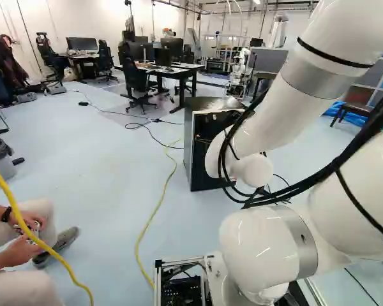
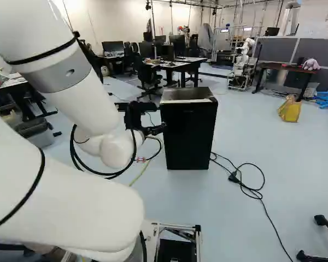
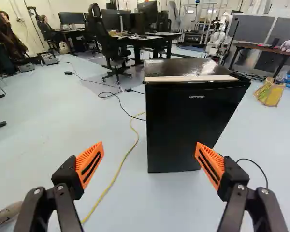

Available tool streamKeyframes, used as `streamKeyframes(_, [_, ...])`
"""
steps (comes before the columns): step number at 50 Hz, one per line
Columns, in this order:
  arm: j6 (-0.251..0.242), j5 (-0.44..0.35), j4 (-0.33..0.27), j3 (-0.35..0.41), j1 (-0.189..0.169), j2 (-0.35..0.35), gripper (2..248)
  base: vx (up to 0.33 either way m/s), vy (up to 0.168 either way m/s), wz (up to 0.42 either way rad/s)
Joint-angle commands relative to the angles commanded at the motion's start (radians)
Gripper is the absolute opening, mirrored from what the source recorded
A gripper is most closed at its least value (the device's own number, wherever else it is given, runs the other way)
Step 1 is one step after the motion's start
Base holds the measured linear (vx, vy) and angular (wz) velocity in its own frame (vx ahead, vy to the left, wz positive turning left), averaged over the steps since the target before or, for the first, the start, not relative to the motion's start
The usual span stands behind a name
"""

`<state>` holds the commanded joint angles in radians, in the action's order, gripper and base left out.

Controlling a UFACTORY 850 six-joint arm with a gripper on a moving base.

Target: Grab a drink from the fridge

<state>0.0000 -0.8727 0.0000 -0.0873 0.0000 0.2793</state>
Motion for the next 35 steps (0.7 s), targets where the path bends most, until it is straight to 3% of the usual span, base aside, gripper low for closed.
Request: streamKeyframes(35, [0.0, 0.0, 0.0, 0.0, 0.0, 0.0, 247, 0.099, 0.0, -0.004])
